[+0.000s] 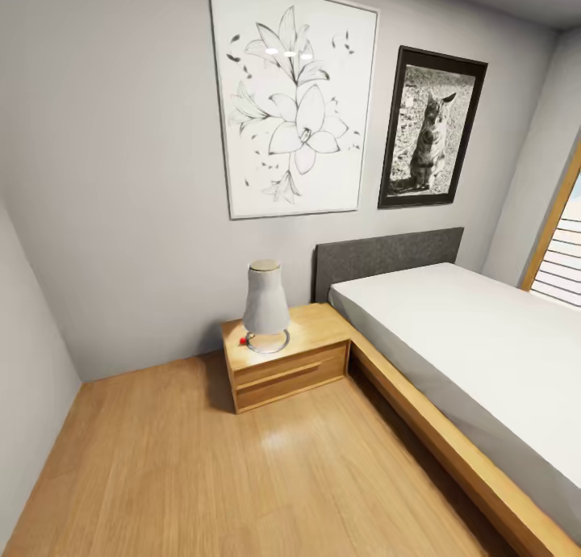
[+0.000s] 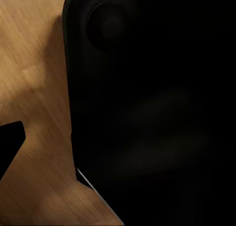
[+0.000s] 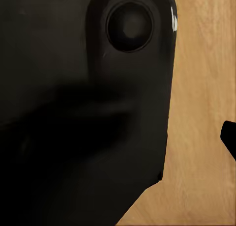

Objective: In the bedroom, organize the workspace by keeping the computer under the desk, ensuring the monitor is on the desk, placing the keyboard on the desk next to the monitor, placing the mouse on the desk next to the keyboard, moving the folder from the swivel chair onto the desk next to the mouse, stacking the notebook on top of the folder with the pen on top of the notebook, and positioning the swivel chair next to the desk.

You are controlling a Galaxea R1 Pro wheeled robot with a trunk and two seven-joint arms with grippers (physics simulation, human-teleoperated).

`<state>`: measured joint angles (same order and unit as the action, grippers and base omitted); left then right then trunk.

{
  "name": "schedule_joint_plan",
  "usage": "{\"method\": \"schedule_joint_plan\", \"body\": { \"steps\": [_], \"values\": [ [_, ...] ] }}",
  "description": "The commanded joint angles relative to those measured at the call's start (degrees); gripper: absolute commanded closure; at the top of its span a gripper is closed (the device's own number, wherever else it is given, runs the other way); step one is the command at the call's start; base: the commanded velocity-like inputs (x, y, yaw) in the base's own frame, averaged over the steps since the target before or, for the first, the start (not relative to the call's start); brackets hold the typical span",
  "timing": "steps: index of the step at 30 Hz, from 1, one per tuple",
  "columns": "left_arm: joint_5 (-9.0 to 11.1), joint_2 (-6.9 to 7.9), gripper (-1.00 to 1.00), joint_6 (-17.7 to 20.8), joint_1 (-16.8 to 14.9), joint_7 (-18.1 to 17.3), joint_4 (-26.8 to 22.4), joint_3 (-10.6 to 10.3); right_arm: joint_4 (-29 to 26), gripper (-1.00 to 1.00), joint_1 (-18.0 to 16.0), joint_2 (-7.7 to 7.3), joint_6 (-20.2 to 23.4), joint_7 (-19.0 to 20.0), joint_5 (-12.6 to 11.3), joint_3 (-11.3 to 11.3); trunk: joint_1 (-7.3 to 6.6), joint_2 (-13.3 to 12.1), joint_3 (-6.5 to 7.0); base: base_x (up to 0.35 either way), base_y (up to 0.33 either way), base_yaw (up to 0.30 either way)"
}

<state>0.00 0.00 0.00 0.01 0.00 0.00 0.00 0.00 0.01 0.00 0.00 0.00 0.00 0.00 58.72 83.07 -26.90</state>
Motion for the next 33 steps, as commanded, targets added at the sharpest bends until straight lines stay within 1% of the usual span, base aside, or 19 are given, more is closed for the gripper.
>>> {"method": "schedule_joint_plan", "body": {
  "steps": [1, 4, 8, 9, 20, 29, 30, 33],
  "values": [
    [0.0, 0.0, -1.0, 0.0, 0.0, 0.0, 0.0, 0.0, 0.0, -1.0, 0.0, 0.0, 0.0, 0.0, 0.0, 0.0, 0.0, 0.0, -0.03, 0.0, 0.0, 0.0],
    [-0.1, -0.98, -1.0, -0.1, 0.0, -0.1, -0.9, 0.0, 0.3, -1.0, 1.0, 0.98, -0.1, -0.2, -0.1, -0.3, 0.0, 0.0, -0.03, 0.0, 0.0, 0.0],
    [-0.1, -2.18, -1.0, 0.1, 0.0, 0.3, -1.2, 0.0, 0.4, -1.0, 0.4, 1.68, -0.2, -0.2, -0.1, -0.4, 0.0, 0.0, -0.03, 0.0, 0.0, 0.0],
    [-0.1, -2.12, -1.0, 0.1, 0.0, 0.4, -1.2, 0.0, 0.4, -1.0, 0.1, 1.68, -0.2, -0.2, -0.1, -0.4, 0.0, 0.0, -0.03, 0.0, 0.0, 0.0],
    [-0.1, -2.02, -1.0, 0.3, 0.0, 0.4, -1.3, -0.1, 0.4, -1.0, -0.2, 1.67, -0.4, -0.2, -0.2, -0.4, -2.41, -4.4, 1.95, 0.0, 0.0, 0.0],
    [-0.2, -2.02, -1.0, 0.2, 0.0, 0.4, -1.3, -0.1, 0.4, -1.0, -0.2, 1.57, -3.3, -0.2, -0.2, -0.3, -4.39, -8.0, 3.57, 0.0, 0.0, 0.0],
    [-0.2, -2.02, -1.0, 0.2, 0.0, 0.4, -1.3, -0.1, 0.3, -1.0, -0.2, 1.53, -7.5, -0.2, -0.1, -0.3, -4.61, -8.4, 3.74, 0.0, 0.0, 0.0],
    [-0.1, -2.02, -1.0, 0.1, 0.0, 0.4, -1.3, 0.0, 0.2, -1.0, -0.2, 1.53, -7.7, -0.2, -0.1, -0.3, -5.27, -9.6, 4.28, 0.0, 0.0, 0.0]
  ]
}}
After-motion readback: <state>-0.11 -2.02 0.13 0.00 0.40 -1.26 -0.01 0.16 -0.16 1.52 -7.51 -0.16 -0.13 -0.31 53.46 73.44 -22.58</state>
